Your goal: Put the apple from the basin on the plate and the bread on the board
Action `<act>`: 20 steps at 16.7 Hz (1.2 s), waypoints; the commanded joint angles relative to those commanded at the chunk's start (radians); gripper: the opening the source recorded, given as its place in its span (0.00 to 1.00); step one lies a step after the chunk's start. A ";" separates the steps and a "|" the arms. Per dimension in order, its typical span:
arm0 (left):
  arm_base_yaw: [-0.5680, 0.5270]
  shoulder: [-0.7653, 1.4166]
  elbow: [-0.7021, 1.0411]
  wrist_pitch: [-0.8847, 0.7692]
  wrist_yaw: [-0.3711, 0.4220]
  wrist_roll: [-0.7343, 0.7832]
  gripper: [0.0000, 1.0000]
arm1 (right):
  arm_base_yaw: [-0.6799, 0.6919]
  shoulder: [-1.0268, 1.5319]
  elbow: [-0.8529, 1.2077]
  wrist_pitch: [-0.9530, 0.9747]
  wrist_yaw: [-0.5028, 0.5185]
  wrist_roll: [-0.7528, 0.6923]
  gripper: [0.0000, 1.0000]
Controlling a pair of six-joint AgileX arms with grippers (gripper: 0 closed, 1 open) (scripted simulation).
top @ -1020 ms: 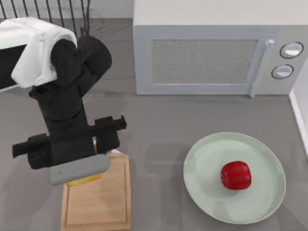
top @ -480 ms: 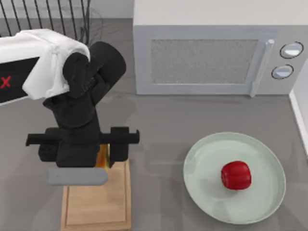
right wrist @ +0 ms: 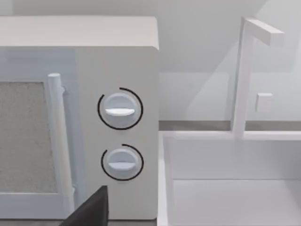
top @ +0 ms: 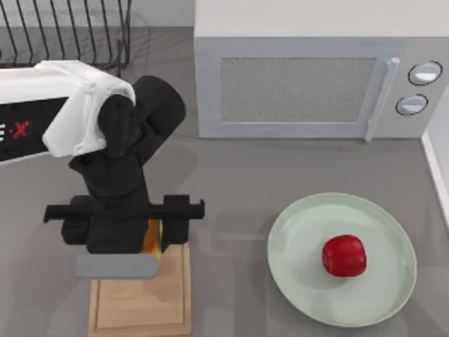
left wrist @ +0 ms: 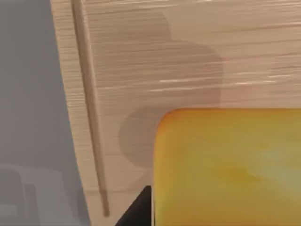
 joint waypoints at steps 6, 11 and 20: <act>-0.003 0.036 -0.061 0.103 -0.003 0.001 0.00 | 0.000 0.000 0.000 0.000 0.000 0.000 1.00; -0.003 0.037 -0.061 0.103 -0.003 0.001 0.15 | 0.000 0.000 0.000 0.000 0.000 0.000 1.00; -0.003 0.037 -0.061 0.103 -0.003 0.001 0.83 | 0.000 0.000 0.000 0.000 0.000 0.000 1.00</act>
